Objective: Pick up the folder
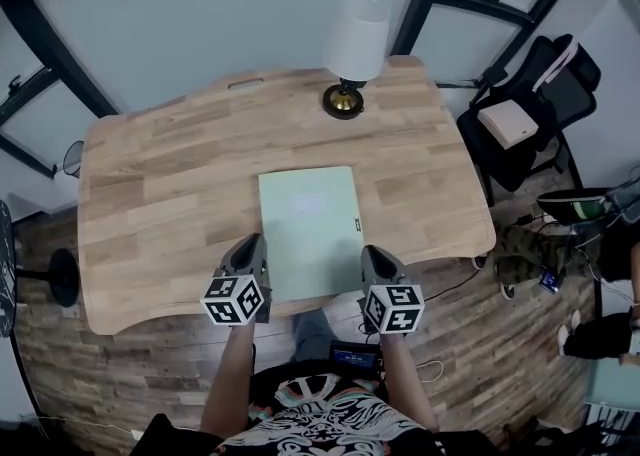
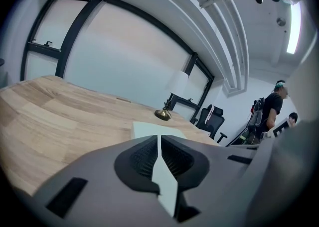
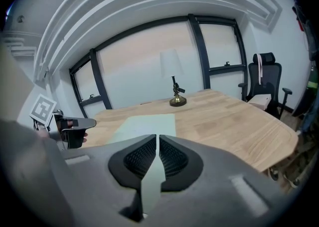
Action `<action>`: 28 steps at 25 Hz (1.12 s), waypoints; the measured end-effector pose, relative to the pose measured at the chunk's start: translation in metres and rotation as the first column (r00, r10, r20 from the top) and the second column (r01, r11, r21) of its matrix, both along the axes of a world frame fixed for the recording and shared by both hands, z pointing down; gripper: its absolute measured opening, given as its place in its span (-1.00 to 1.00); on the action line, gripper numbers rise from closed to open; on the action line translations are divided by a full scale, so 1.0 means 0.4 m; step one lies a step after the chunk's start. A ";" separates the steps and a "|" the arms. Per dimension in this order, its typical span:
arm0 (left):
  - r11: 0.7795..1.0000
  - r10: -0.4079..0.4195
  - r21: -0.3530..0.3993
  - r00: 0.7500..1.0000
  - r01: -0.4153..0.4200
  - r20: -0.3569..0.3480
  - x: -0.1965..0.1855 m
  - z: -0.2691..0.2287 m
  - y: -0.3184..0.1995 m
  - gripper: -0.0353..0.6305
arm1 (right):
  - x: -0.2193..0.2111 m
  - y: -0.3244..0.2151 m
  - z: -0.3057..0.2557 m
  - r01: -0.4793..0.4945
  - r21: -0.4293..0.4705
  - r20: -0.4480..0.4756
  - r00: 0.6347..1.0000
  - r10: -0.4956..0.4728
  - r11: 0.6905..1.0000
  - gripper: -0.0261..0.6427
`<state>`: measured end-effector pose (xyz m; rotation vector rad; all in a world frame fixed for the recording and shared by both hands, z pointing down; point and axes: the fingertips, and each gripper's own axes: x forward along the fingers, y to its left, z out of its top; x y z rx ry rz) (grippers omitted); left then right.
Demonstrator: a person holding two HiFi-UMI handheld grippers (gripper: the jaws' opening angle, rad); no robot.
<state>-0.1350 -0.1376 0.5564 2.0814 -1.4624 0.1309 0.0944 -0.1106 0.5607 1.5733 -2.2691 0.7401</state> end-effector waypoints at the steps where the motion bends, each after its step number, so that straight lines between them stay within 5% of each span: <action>1: 1.000 0.005 -0.011 1.000 -0.005 0.004 0.000 0.012 -0.003 -0.87 | 0.002 -0.004 0.011 -0.003 -0.009 0.000 1.000 0.003 1.000 -0.89; 13: 0.993 0.037 -0.114 0.999 -0.036 0.007 0.000 0.106 -0.057 -0.85 | 0.011 -0.084 0.108 0.002 -0.099 0.034 0.999 0.001 0.995 -0.83; 16: 0.989 0.046 -0.140 0.999 -0.048 -0.017 0.010 0.130 -0.073 -0.53 | 0.009 -0.106 0.134 0.013 -0.134 0.046 0.999 -0.007 0.991 -0.75; 22: 0.978 0.030 -0.202 0.997 -0.045 -0.074 0.021 0.177 -0.092 -0.21 | -0.008 -0.141 0.177 0.053 -0.215 0.111 0.993 -0.030 0.975 -0.30; 28: 0.977 0.030 -0.203 0.989 -0.060 -0.146 0.034 0.190 -0.114 0.00 | -0.028 -0.174 0.200 0.089 -0.245 0.158 0.986 -0.051 0.965 -0.22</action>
